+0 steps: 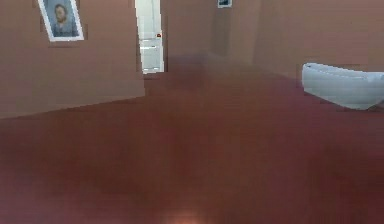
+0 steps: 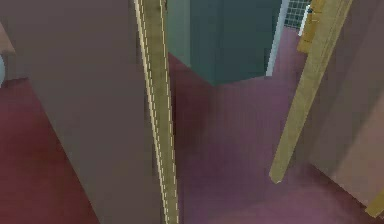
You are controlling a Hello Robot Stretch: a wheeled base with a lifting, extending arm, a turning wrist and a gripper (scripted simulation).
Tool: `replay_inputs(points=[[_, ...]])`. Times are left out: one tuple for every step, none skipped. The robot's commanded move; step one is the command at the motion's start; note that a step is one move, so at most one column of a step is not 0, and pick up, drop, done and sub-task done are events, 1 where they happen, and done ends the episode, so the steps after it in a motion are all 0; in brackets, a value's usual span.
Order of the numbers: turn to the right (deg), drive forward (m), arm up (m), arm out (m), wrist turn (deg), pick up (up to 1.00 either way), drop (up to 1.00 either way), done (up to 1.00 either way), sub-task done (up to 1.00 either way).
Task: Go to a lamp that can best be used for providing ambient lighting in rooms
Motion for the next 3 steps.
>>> replay_inputs(points=[[-3.0, 0.0, 0.0, 0.0, 0.0, 0.0, 0.0, 0.0, 0.0], [0.0, 1.0, 0.0, 0.0, 0.0, 0.0, 0.0, 0.0, 0.0], [0.0, 1.0, 0.0, 0.0, 0.0, 0.0, 0.0, 0.0, 0.0]])
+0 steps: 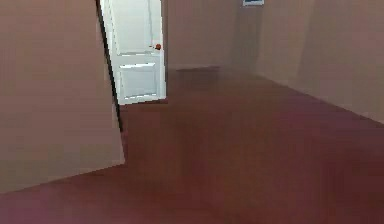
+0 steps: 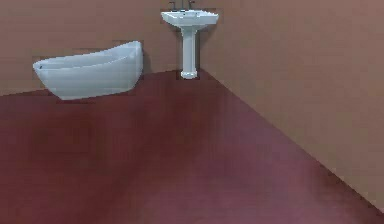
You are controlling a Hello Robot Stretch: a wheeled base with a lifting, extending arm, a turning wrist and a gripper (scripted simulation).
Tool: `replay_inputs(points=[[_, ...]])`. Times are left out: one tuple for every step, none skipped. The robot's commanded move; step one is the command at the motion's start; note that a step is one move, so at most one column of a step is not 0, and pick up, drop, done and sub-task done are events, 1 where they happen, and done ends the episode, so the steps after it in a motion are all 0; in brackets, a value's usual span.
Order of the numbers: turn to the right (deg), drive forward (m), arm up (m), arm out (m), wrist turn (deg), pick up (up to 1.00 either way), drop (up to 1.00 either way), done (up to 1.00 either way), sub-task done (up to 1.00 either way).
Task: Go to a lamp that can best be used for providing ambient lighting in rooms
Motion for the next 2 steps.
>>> replay_inputs(points=[[0.0, 1.0, 0.0, 0.0, 0.0, 0.0, 0.0, 0.0, 0.0], [-3.0, 0.0, 0.0, 0.0, 0.0, 0.0, 0.0, 0.0, 0.0]])
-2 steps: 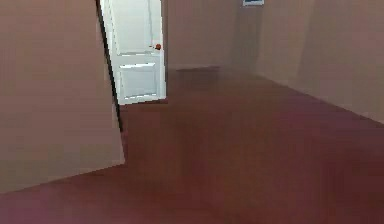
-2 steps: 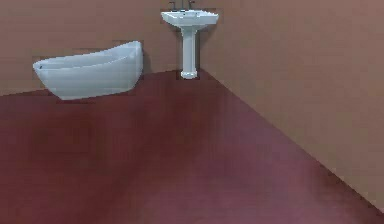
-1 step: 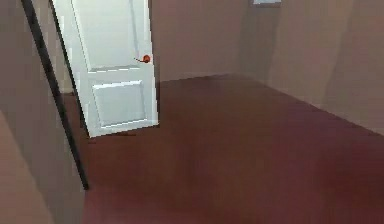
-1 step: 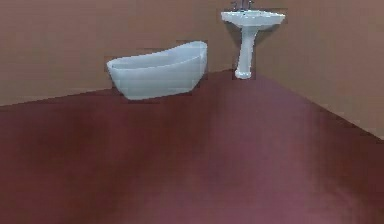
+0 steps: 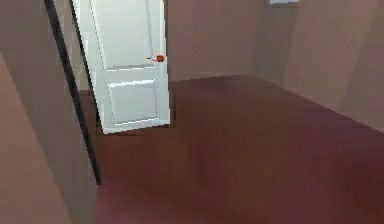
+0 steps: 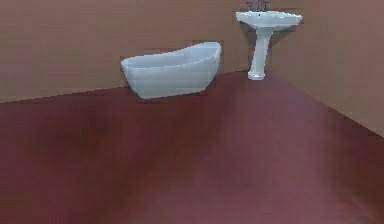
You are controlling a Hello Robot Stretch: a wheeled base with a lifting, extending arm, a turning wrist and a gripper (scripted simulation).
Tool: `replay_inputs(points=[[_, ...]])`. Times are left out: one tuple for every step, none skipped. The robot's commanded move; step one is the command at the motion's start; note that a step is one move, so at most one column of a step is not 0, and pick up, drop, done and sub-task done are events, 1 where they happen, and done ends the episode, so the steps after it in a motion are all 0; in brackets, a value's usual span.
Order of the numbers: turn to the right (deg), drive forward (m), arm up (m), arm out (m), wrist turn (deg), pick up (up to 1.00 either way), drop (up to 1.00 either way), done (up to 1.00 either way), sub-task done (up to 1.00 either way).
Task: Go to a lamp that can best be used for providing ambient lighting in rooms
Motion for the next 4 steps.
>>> replay_inputs(points=[[0.0, 0.75, 0.0, 0.0, 0.0, 0.0, 0.0, 0.0, 0.0], [-18.0, 0.0, 0.0, 0.0, 0.0, 0.0, 0.0, 0.0, 0.0], [0.0, 0.7, 0.0, 0.0, 0.0, 0.0, 0.0, 0.0, 0.0], [6.0, 0.0, 0.0, 0.0, 0.0, 0.0, 0.0, 0.0, 0.0]])
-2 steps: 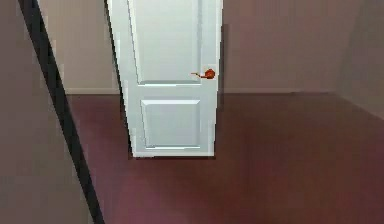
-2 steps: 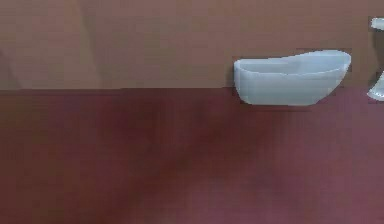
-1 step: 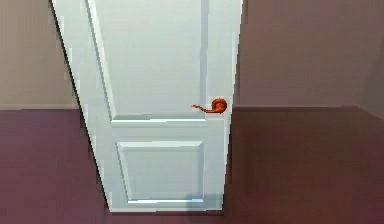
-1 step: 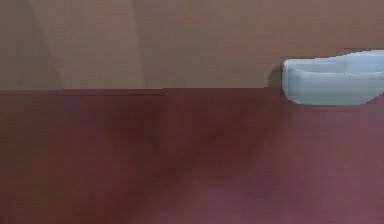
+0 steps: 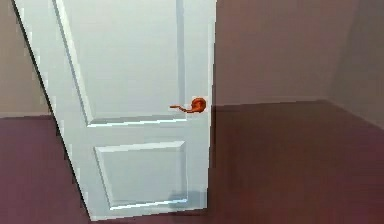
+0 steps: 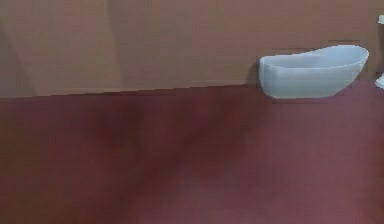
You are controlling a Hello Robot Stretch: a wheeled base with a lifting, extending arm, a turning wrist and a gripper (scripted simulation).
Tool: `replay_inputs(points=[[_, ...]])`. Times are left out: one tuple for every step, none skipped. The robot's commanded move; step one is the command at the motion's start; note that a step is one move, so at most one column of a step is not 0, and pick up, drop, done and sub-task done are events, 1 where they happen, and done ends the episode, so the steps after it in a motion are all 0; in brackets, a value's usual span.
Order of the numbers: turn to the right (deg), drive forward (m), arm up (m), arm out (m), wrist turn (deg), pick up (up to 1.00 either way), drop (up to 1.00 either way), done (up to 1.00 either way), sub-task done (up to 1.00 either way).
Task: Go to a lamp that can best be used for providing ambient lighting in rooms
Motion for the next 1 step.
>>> replay_inputs(points=[[0.0, 0.45, 0.0, 0.0, 0.0, 0.0, 0.0, 0.0, 0.0]])
